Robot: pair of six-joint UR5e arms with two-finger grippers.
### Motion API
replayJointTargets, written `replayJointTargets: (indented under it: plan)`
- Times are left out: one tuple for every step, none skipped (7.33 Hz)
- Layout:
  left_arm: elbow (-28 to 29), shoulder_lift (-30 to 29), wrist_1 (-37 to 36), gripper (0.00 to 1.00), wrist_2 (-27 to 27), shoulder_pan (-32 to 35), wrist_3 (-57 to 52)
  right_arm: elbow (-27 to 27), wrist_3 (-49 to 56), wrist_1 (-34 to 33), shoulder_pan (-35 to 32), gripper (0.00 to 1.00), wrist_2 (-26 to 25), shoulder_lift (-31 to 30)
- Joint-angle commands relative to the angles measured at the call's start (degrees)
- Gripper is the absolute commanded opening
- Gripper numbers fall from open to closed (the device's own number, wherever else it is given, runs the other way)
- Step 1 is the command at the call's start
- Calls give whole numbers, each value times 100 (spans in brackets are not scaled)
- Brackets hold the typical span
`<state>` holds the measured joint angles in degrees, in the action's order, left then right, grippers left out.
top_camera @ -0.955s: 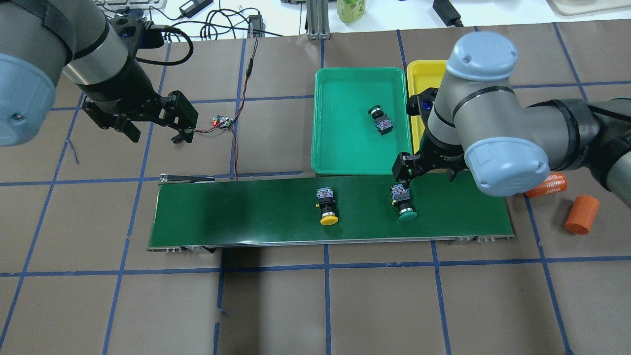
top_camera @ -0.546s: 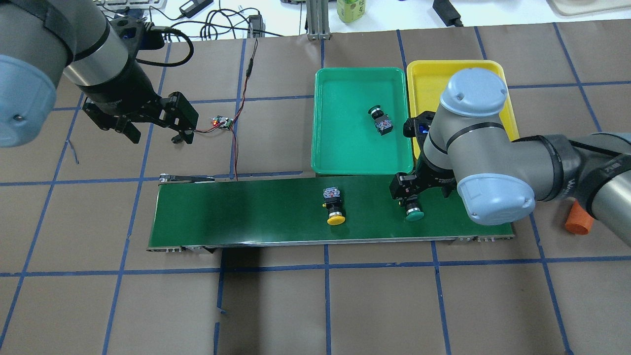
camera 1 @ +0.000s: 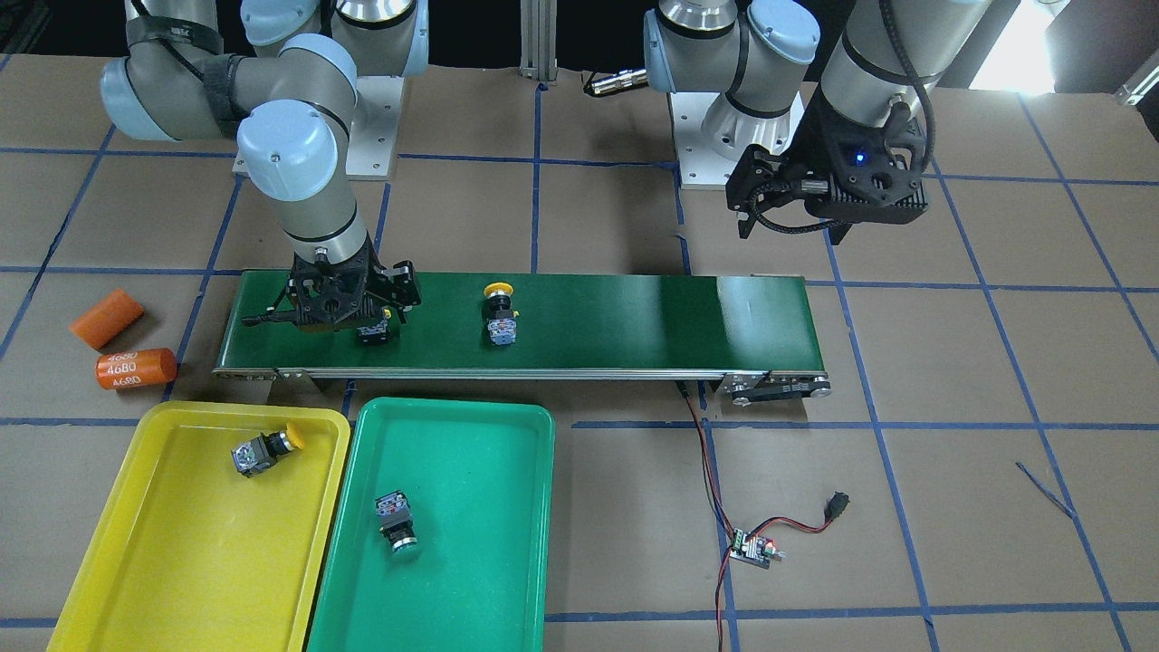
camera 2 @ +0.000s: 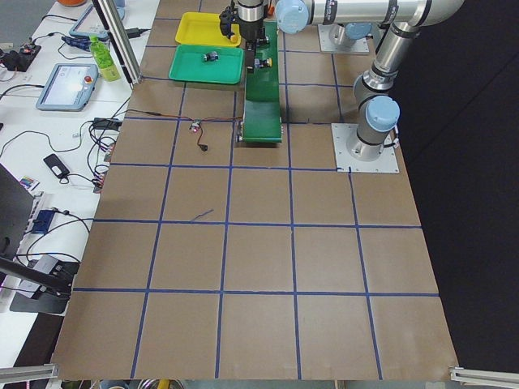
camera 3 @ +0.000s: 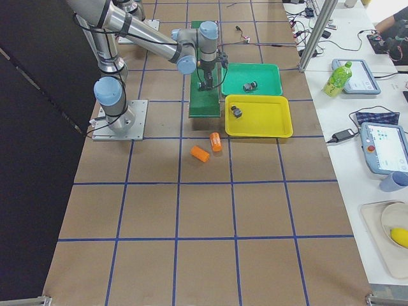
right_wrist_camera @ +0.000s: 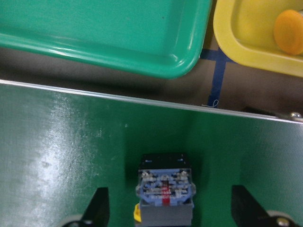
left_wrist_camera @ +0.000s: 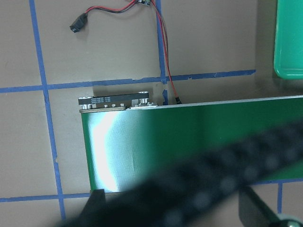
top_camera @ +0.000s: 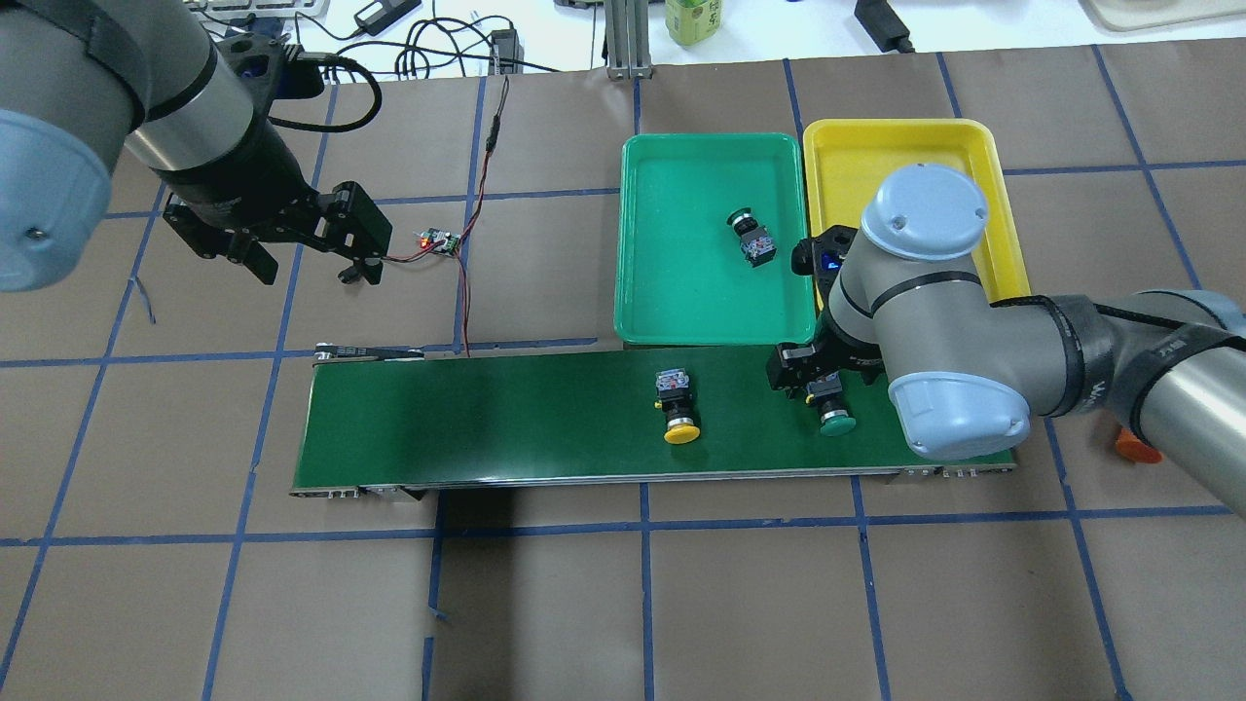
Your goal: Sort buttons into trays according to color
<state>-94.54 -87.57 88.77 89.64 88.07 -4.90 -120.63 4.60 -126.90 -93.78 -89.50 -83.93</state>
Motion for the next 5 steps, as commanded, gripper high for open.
replayJointTargets:
  plan:
    - [-3,3,0,100,1,0,7,-5,-64,-37,0,7,-15,8]
    - [5,3,0,100,1,0,7,4,-82,15,0,0,-23,8]
    - [5,3,0,100,1,0,7,47,-82,-19,0,0,-15,8]
    - [5,12,0,100,1,0,7,74,-91,-80,0,0,81,-1]
    - [5,12,0,100,-8,0,7,257,-239,-142,-8,0,117,25]
